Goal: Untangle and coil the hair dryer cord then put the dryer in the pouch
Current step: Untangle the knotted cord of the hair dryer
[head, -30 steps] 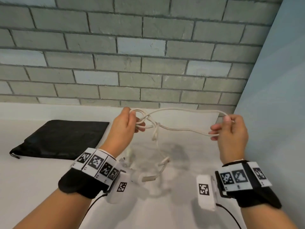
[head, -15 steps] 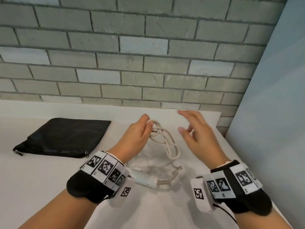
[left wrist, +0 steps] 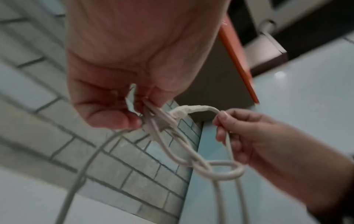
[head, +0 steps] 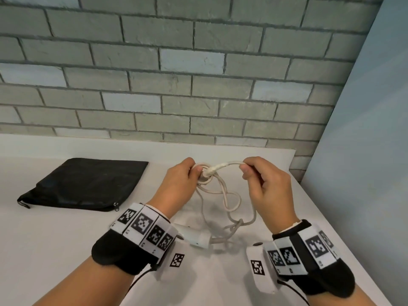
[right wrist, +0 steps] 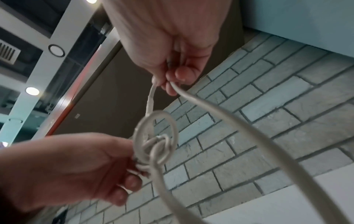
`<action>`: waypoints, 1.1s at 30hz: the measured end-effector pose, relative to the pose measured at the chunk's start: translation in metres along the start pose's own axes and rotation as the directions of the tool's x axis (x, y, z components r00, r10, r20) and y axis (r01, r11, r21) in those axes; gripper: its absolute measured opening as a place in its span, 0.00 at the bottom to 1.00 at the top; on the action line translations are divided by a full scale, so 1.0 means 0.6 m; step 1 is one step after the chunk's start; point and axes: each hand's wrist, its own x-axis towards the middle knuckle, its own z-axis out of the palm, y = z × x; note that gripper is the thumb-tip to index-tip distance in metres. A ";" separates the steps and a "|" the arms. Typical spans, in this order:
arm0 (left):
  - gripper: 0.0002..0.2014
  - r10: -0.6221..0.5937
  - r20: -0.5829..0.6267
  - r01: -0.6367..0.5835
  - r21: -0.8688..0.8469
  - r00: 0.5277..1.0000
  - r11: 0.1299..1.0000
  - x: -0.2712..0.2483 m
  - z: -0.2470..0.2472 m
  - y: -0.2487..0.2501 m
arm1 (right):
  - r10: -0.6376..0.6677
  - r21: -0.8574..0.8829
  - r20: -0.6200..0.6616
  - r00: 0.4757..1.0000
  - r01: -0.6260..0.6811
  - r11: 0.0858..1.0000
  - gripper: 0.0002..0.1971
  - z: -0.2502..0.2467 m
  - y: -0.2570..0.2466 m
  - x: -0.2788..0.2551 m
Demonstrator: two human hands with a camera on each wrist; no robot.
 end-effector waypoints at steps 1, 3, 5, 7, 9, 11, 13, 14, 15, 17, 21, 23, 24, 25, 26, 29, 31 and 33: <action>0.11 -0.088 0.018 0.089 -0.138 0.996 0.986 0.000 0.001 0.003 | -0.002 0.014 0.011 1.000 0.002 1.000 0.09 0.000 0.000 -0.002; 0.10 -0.221 0.061 0.228 -0.371 0.973 0.900 0.001 -0.001 0.006 | -0.020 0.049 0.055 0.998 0.018 0.999 0.09 -0.003 0.006 -0.005; 0.11 -0.278 0.075 0.277 -0.504 0.958 0.818 0.002 -0.006 0.004 | -0.028 0.051 0.160 0.987 0.020 0.998 0.11 -0.008 0.013 -0.009; 0.12 -0.273 0.044 0.253 -0.537 0.961 0.804 0.001 -0.009 0.004 | 0.016 -0.002 0.277 0.961 -0.016 1.000 0.13 -0.009 0.020 -0.015; 0.11 -0.227 -0.043 0.183 -0.455 0.973 0.871 -0.003 -0.006 0.004 | 0.067 -0.026 0.362 0.930 -0.062 0.998 0.13 -0.007 0.017 -0.015; 0.11 -0.134 -0.133 0.087 -0.316 0.982 0.945 -0.008 -0.001 0.011 | 0.071 -0.007 0.447 0.892 -0.076 0.997 0.16 0.001 0.005 -0.012; 0.11 -0.011 -0.166 -0.022 -0.197 0.986 0.980 -0.012 0.010 0.017 | 0.066 -0.047 0.512 0.856 -0.048 0.998 0.17 0.014 -0.010 -0.009; 0.12 0.022 -0.160 -0.049 -0.165 0.987 0.985 -0.015 0.014 0.019 | 0.059 -0.085 0.514 0.856 -0.017 0.996 0.17 0.018 -0.015 -0.007; 0.12 0.029 -0.145 -0.053 -0.165 0.989 0.985 -0.017 0.017 0.019 | 0.024 -0.114 0.484 0.874 0.036 0.993 0.18 0.019 -0.018 -0.007; 0.09 -0.002 -0.089 -0.018 -0.222 0.996 0.975 -0.017 0.021 0.015 | -0.108 -0.115 0.411 0.905 0.169 0.979 0.17 0.018 -0.019 -0.009; 0.10 -0.113 0.127 0.149 -0.330 0.985 0.932 -0.016 0.025 0.014 | -0.195 0.004 0.388 0.901 0.210 0.978 0.12 0.016 -0.013 -0.018; 0.10 -0.177 0.240 0.269 -0.437 0.955 0.859 -0.014 0.023 0.016 | -0.188 0.053 0.371 0.909 0.181 0.982 0.10 0.012 -0.006 -0.022; 0.10 -0.206 0.290 0.332 -0.501 0.935 0.799 -0.013 0.020 0.017 | -0.198 0.065 0.359 0.912 0.187 0.980 0.09 0.009 -0.001 -0.024; 0.10 -0.234 0.332 0.390 -0.553 0.914 0.736 -0.010 0.016 0.018 | -0.213 0.063 0.348 0.913 0.204 0.977 0.09 0.007 0.003 -0.026; 0.11 -0.255 0.365 0.434 -0.589 0.895 0.681 -0.009 0.012 0.018 | -0.231 0.053 0.341 0.911 0.227 0.972 0.10 0.006 0.005 -0.029; 0.12 -0.256 0.380 0.444 -0.578 0.889 0.684 -0.005 0.002 0.016 | -0.254 0.108 0.296 0.921 0.232 0.967 0.10 0.003 0.004 -0.035; 0.12 -0.197 0.291 0.330 -0.538 0.936 0.776 -0.002 -0.007 0.012 | -0.125 0.249 0.187 0.974 0.076 0.965 0.09 -0.006 0.003 -0.036; 0.10 -0.074 0.229 0.190 -0.544 0.971 0.817 -0.003 -0.023 0.007 | 0.074 0.369 0.094 0.993 -0.103 0.924 0.08 -0.020 0.016 -0.033</action>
